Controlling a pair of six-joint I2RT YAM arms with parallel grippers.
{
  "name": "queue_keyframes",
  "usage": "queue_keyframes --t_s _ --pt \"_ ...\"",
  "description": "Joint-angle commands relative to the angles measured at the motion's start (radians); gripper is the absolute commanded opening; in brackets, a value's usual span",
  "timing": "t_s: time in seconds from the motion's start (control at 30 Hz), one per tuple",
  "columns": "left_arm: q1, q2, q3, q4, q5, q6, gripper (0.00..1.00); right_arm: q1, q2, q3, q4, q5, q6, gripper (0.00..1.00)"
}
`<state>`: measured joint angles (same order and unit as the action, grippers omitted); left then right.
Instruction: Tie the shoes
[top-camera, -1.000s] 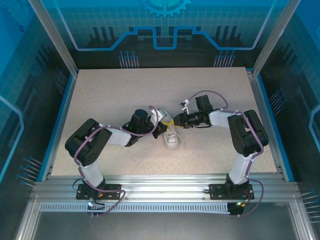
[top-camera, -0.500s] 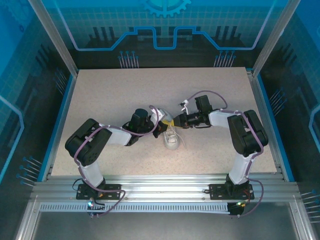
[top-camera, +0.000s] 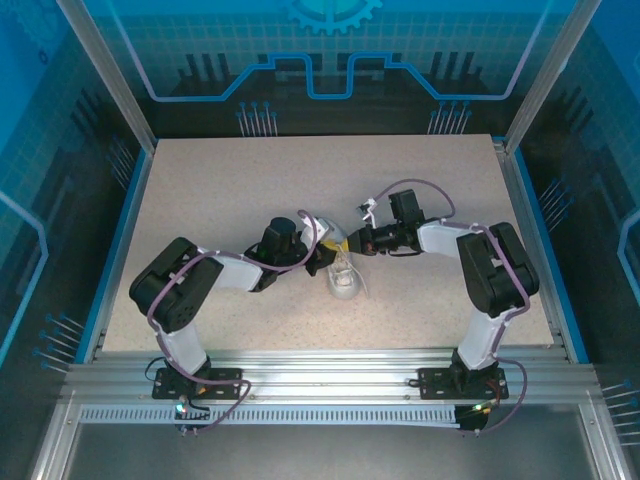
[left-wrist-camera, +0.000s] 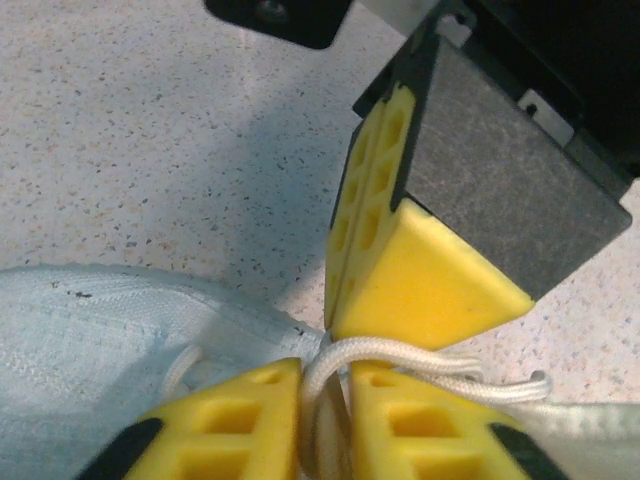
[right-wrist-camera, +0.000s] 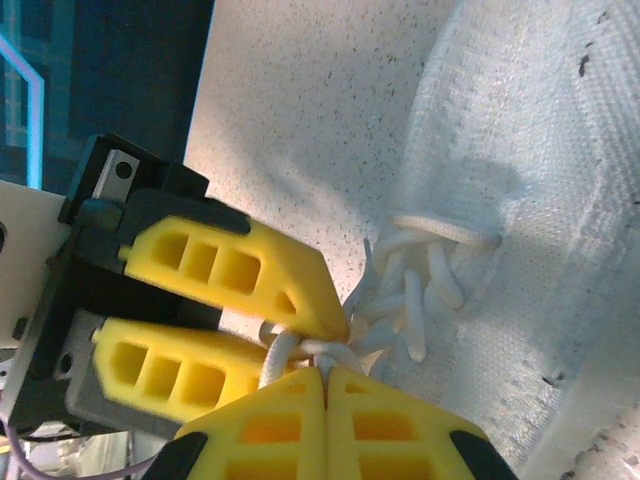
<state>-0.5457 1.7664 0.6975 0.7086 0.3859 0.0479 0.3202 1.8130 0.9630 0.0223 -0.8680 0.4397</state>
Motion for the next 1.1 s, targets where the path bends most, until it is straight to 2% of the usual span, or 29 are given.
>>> queue_keyframes --t_s 0.0,0.17,0.33,0.47,0.67,0.93,1.07 --pt "0.011 -0.056 -0.025 0.006 0.040 -0.043 0.27 0.009 -0.037 -0.010 -0.016 0.044 -0.032 0.00" --pt "0.056 -0.121 -0.057 0.002 0.089 -0.094 0.40 0.011 -0.035 -0.009 -0.021 0.053 -0.032 0.00" --pt "0.139 -0.223 -0.120 -0.028 0.136 -0.139 0.42 0.014 -0.035 -0.003 -0.027 0.053 -0.036 0.00" --pt "0.181 -0.305 -0.201 -0.058 0.138 -0.124 0.40 0.017 -0.028 0.002 -0.030 0.053 -0.036 0.00" --pt "0.175 -0.321 -0.254 -0.072 0.137 -0.083 0.39 0.020 -0.022 0.009 -0.028 0.053 -0.036 0.00" --pt "0.111 -0.200 -0.199 -0.015 0.126 -0.080 0.38 0.023 -0.018 0.022 -0.040 0.059 -0.042 0.00" --pt "0.092 -0.149 -0.176 0.018 0.085 -0.080 0.38 0.024 -0.014 0.040 -0.069 0.057 -0.060 0.00"
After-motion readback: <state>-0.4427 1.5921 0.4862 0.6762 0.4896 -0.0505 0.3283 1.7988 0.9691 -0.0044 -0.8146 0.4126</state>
